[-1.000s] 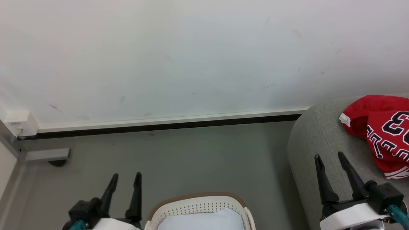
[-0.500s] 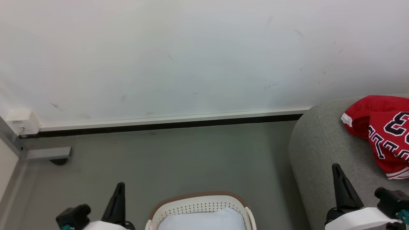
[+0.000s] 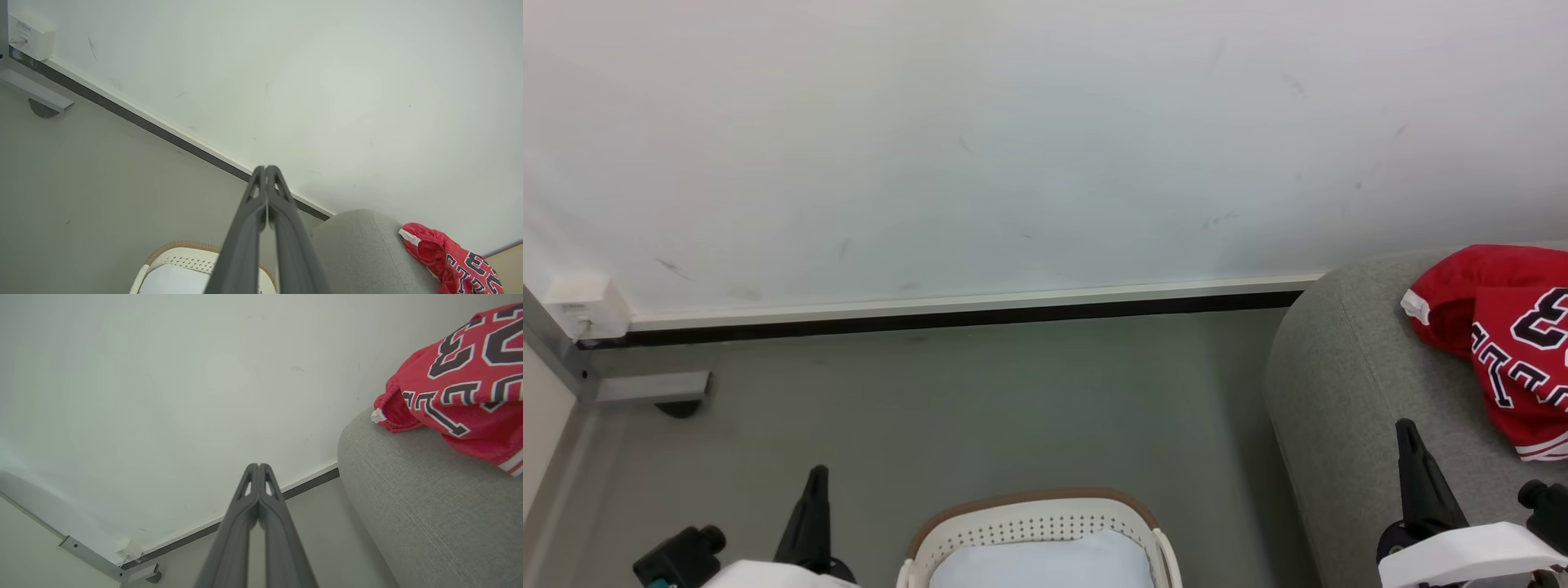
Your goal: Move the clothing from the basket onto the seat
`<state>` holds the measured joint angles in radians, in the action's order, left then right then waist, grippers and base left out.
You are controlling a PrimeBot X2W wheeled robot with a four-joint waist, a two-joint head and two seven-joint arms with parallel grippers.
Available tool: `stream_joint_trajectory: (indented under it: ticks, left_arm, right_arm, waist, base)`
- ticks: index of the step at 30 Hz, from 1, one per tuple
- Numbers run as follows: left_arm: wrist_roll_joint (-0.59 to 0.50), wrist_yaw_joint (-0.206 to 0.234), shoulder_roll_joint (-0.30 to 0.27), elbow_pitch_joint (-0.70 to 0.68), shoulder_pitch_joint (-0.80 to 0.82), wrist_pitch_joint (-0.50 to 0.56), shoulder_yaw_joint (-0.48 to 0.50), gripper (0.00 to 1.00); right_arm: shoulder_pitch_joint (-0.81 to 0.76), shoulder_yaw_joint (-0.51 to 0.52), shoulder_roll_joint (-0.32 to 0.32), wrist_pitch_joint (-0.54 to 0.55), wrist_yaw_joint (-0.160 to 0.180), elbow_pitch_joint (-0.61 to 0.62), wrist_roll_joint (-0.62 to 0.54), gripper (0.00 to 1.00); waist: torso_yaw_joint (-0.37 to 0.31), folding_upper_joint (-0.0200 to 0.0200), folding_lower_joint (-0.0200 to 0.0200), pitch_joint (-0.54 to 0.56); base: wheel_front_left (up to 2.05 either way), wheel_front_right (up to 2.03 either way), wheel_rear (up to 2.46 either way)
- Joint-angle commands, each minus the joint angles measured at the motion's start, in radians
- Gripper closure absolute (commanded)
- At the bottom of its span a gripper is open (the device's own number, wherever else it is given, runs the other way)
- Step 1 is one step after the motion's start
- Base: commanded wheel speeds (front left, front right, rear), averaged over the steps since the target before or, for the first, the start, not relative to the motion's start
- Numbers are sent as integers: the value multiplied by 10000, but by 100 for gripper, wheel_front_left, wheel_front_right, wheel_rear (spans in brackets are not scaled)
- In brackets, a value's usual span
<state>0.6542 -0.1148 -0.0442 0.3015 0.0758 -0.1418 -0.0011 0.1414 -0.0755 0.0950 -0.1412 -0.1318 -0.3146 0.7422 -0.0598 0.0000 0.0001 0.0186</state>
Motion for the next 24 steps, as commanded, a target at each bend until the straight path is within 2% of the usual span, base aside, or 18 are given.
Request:
stream_joint_trajectory:
  ticks: [1,24]
  left_arm:
    - [478,-32,-44,-199,224,99,108,100]
    - [3307,-79,-59,-329,286,874,446,100]
  right_arm:
    - [74,145,12,101,5,220,418,100]
    - [-60,707,-134,874,8,386,3012,100]
  waist:
    - [13,0,-1,-4]
    - [145,0,-1,-53]
  base:
    - [0,0,0]
    - [0,0,0]
